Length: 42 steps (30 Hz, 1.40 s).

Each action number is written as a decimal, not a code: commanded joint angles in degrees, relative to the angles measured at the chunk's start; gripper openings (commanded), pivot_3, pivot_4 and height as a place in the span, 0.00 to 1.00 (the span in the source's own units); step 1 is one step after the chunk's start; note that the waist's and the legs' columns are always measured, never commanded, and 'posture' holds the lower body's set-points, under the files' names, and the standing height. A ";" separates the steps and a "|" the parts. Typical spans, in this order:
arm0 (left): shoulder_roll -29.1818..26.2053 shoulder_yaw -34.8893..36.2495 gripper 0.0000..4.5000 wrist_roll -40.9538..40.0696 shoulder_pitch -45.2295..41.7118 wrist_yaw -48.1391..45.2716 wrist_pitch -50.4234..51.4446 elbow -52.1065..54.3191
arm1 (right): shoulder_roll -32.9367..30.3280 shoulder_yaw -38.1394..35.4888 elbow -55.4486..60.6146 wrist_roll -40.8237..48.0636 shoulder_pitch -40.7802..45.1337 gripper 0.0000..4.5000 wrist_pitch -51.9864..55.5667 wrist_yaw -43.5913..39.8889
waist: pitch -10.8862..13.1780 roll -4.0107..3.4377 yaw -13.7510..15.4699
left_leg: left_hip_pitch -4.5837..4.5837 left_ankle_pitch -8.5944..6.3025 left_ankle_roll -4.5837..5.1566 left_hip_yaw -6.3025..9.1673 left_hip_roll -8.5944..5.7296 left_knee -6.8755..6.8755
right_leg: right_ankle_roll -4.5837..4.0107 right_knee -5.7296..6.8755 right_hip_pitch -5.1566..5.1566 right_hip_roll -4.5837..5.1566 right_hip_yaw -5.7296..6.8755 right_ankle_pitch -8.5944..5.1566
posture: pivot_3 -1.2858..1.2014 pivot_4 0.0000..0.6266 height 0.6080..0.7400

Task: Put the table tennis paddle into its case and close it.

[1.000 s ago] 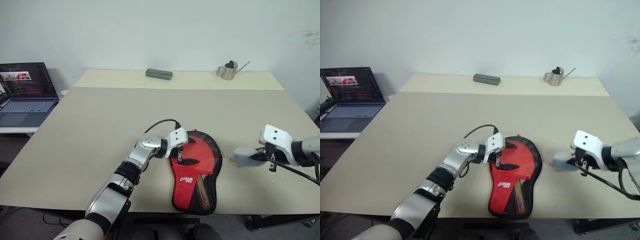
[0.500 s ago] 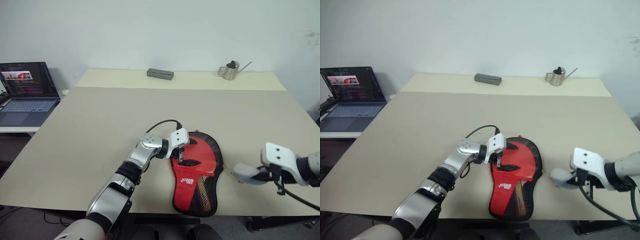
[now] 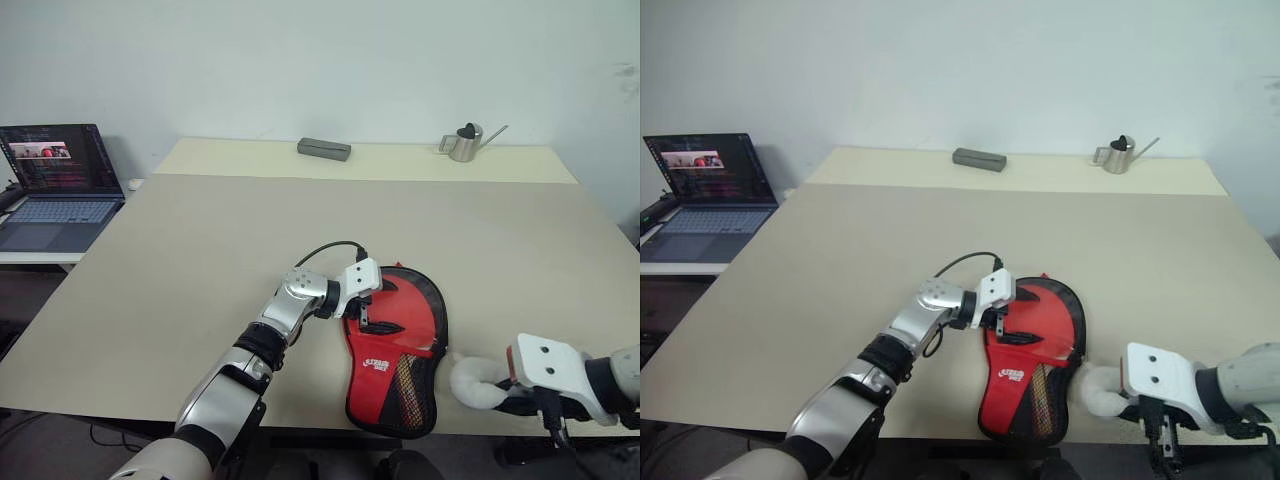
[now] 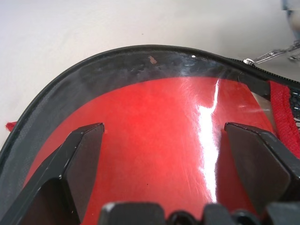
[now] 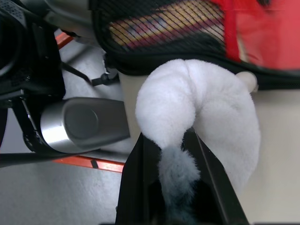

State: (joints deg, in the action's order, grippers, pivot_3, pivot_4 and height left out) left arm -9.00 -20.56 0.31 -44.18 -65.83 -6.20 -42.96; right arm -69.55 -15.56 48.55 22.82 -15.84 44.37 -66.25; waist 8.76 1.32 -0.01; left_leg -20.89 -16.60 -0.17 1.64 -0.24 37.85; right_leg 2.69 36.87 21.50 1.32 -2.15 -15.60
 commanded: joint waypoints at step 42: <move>2.32 -4.56 1.00 5.92 1.31 0.15 1.89 -8.13 | -19.47 -5.53 11.45 29.19 -31.37 0.00 -16.74 16.40 | -0.52 0.34 1.38 | 0.01 -0.41 0.06 -0.03 -0.09 0.11 | 0.19 -0.13 -0.16 0.18 0.01 -0.28 | 0.52 0.24 1.00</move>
State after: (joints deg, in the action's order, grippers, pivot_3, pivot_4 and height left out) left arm -6.37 -21.04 1.24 -45.74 -65.72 -6.23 -45.93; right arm -88.21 -19.98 55.76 46.71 -47.18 28.01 -48.14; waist 8.24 1.65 1.37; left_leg -20.88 -17.00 -0.11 1.59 -0.33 37.97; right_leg 2.88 36.75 21.34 1.51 -2.15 -15.88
